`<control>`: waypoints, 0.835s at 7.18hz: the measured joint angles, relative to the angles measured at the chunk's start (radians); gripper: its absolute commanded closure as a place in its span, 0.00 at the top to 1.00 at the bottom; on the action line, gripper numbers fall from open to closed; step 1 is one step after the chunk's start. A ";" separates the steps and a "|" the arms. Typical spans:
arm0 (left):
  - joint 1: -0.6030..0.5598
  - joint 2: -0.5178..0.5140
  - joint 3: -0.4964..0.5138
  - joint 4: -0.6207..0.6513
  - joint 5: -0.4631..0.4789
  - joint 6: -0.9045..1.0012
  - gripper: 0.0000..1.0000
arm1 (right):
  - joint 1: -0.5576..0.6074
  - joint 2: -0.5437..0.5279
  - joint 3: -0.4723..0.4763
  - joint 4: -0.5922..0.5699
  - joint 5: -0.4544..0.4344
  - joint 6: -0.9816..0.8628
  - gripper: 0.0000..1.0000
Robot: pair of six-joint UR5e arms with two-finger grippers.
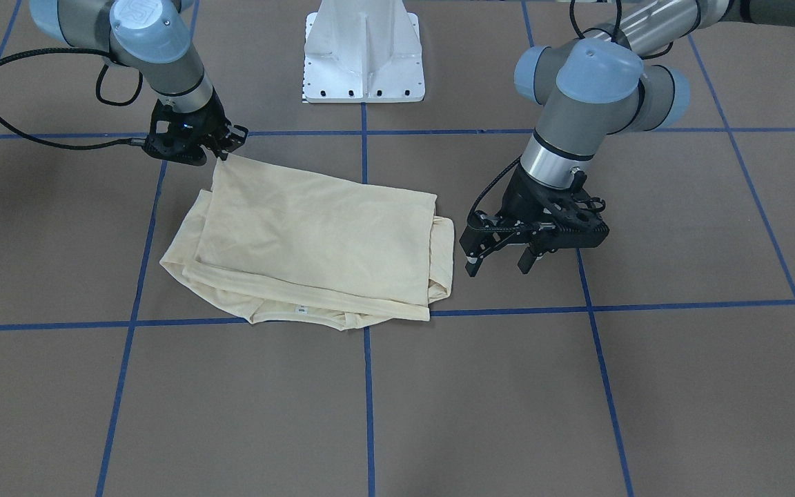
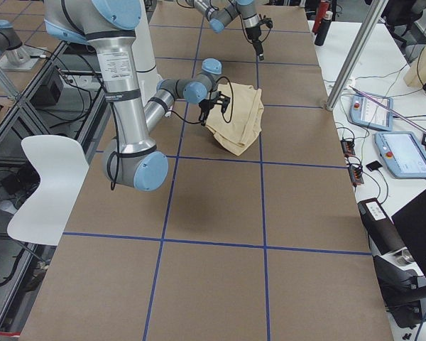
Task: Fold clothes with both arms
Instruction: 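Drag the shirt with the right gripper toward the robot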
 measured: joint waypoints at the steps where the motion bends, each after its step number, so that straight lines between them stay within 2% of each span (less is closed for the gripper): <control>1: 0.000 0.000 -0.001 0.000 0.000 0.000 0.95 | -0.047 -0.060 0.049 -0.004 0.020 0.003 0.00; 4: -0.002 0.000 -0.006 0.000 0.002 0.001 0.97 | -0.195 -0.143 0.109 -0.040 0.113 0.044 0.00; 5: -0.002 0.000 -0.011 0.001 0.003 0.001 0.98 | -0.235 -0.146 0.113 -0.049 0.119 0.079 0.98; 6: -0.002 0.002 -0.014 0.001 0.003 0.002 0.99 | -0.254 -0.145 0.114 -0.053 0.123 0.101 1.00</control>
